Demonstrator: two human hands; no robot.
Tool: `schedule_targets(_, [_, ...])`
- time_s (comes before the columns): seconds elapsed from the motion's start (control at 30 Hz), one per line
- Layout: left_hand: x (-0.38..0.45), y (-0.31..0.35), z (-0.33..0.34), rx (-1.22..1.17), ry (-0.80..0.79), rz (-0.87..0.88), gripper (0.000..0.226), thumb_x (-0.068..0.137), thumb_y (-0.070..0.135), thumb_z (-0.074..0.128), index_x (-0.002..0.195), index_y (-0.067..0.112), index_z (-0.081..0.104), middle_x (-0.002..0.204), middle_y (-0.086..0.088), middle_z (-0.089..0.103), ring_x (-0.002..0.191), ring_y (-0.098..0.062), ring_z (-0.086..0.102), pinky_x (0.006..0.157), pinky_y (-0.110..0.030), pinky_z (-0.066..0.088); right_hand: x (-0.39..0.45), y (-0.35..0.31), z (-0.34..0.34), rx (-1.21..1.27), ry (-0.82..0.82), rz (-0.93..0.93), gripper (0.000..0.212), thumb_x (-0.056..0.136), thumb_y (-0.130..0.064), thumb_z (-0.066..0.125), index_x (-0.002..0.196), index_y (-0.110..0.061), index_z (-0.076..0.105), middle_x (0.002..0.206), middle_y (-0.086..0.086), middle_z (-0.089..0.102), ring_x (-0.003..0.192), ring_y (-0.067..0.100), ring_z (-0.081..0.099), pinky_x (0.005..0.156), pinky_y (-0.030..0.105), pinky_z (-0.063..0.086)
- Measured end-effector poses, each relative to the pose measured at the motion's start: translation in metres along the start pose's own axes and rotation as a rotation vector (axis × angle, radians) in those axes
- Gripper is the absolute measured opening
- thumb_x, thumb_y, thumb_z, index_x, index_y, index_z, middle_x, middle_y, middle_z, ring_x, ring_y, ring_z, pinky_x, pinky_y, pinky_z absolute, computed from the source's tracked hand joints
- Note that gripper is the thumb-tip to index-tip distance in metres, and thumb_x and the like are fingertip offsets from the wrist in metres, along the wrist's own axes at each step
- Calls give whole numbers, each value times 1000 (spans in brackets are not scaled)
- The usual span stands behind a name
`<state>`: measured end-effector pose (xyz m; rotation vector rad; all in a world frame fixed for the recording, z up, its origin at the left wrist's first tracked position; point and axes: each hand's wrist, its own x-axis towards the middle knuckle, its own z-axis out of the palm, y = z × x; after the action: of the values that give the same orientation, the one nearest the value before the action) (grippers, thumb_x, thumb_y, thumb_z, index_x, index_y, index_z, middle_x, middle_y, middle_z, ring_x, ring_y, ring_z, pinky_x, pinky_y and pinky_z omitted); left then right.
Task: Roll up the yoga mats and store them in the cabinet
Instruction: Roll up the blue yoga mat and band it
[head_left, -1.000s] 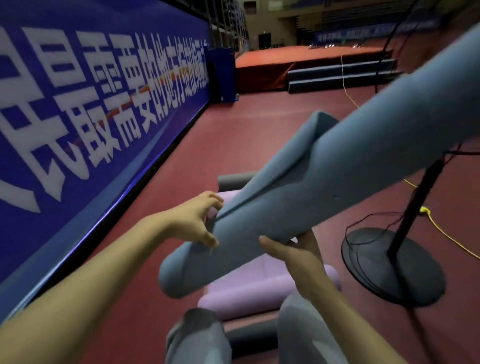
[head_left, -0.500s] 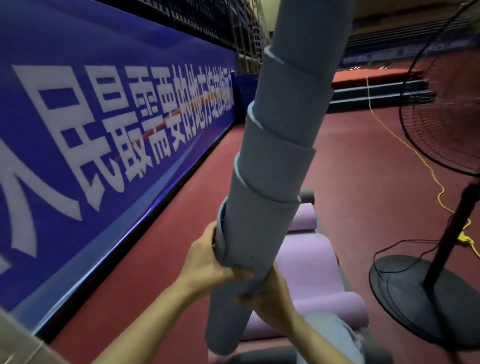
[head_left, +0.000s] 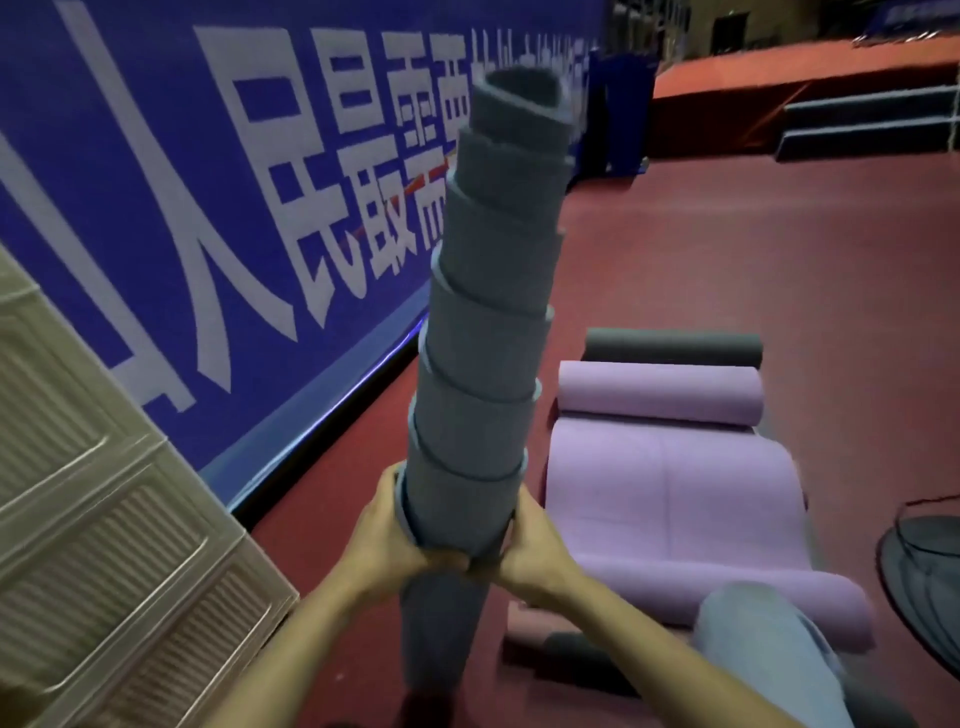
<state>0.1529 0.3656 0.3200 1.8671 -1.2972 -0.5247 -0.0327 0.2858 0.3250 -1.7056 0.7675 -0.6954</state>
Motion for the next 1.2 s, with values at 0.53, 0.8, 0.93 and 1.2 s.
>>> schedule_targets(0.53, [-10, -89, 23, -42, 178, -22, 103, 31, 39, 101, 124, 44, 58, 109, 35, 68, 101, 6, 67, 67, -8, 47, 62, -128, -14, 93, -40, -436, 117, 59, -28, 100, 151, -39, 29, 136, -9, 59, 121, 15, 62, 97, 45, 56])
schedule_targets(0.8, [-18, -96, 51, -170, 224, 11, 128, 41, 23, 107, 150, 42, 41, 143, 24, 56, 131, -1, 56, 91, -31, 55, 78, -174, -20, -106, 185, -861, 92, 63, -27, 99, 140, -6, 52, 132, 6, 60, 125, 17, 56, 105, 33, 48])
schedule_targets(0.93, [-18, -103, 55, -212, 194, 12, 147, 36, 28, 108, 158, 43, 27, 154, 22, 45, 140, -4, 47, 99, -32, 54, 74, -188, -25, -262, 116, -752, 67, 62, -31, 97, 120, -19, 65, 109, -8, 66, 102, 8, 63, 87, 25, 53])
schedule_targets(1.2, [-16, -98, 75, -312, 226, 33, 133, 35, 48, 103, 148, 59, 35, 148, 25, 52, 138, 0, 49, 99, -23, 52, 85, -161, -7, -701, -62, -565, 52, 61, -40, 76, 100, -32, 43, 90, -6, 44, 74, 23, 49, 62, 36, 45])
